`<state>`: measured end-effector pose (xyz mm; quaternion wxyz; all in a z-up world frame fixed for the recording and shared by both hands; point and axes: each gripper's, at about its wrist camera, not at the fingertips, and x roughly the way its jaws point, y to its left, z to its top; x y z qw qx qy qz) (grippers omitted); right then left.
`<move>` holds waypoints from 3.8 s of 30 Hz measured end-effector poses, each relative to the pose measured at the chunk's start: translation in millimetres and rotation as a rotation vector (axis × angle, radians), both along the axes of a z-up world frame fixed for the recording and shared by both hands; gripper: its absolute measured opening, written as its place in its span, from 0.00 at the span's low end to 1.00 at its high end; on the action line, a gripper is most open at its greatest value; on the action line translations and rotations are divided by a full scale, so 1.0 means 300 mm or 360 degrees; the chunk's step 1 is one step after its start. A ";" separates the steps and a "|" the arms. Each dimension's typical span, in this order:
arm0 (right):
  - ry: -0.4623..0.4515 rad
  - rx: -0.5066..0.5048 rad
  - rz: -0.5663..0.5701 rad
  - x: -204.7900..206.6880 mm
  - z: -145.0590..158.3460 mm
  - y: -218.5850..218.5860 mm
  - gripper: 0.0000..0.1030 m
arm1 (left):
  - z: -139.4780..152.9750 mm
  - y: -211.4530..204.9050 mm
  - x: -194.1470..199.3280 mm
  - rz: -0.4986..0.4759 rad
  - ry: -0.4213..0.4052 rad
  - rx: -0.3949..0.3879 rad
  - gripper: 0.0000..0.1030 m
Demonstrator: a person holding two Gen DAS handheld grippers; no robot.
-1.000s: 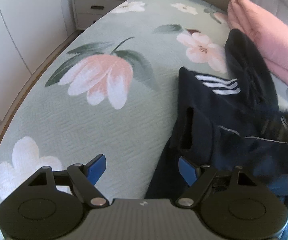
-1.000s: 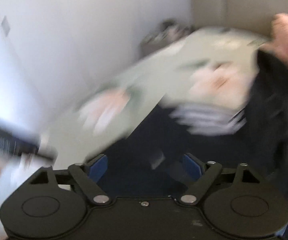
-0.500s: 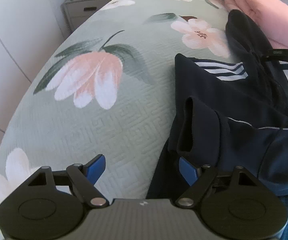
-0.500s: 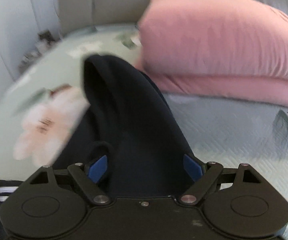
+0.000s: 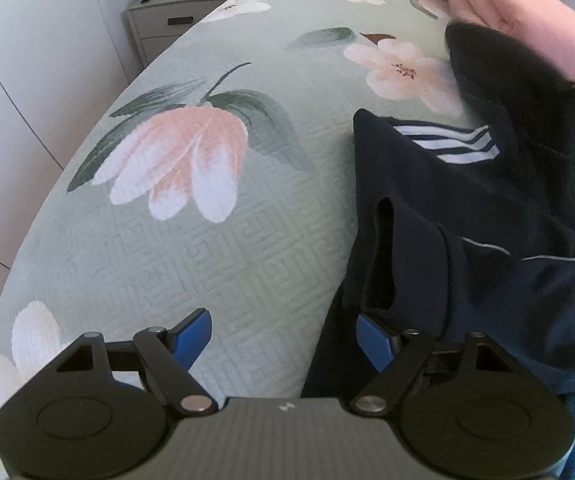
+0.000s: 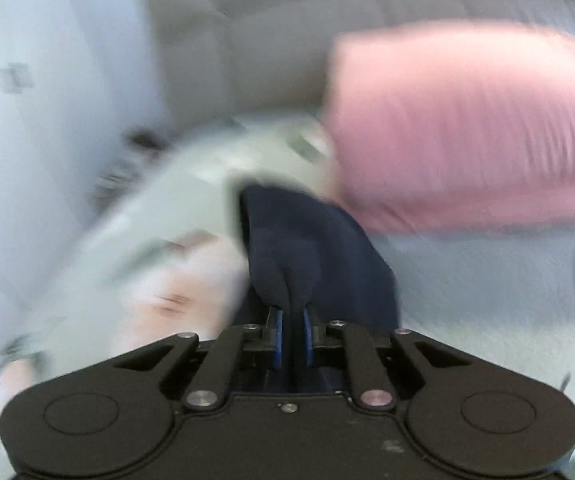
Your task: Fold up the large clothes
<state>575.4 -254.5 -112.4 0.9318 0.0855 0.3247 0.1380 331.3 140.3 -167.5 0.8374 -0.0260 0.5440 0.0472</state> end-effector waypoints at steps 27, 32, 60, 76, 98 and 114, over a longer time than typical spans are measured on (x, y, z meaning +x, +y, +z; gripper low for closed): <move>0.0184 -0.0539 0.0754 -0.216 0.005 0.691 1.00 | 0.052 0.049 -0.026 0.0058 -0.0012 -0.0064 0.80; 0.0409 -0.0383 0.0555 -0.100 -0.115 0.683 0.69 | 0.045 0.077 -0.022 0.0058 -0.0015 -0.0156 0.80; 0.0304 -0.1018 0.1550 -1.012 -0.210 0.344 0.25 | 0.154 0.052 -0.083 0.0022 -0.0115 -0.0119 0.79; 0.0522 -0.0196 0.0880 -0.974 -0.247 0.239 0.99 | 0.168 -0.053 -0.141 -0.0175 -0.0189 0.0060 0.80; 0.0348 0.0057 0.0049 -1.496 0.135 -0.454 0.99 | 0.210 0.061 -0.650 -0.0498 -0.0202 0.0012 0.94; 0.0597 0.0277 -0.0111 -1.825 -0.266 -0.494 1.00 | -0.203 0.048 -0.870 -0.0372 -0.0053 -0.0039 0.91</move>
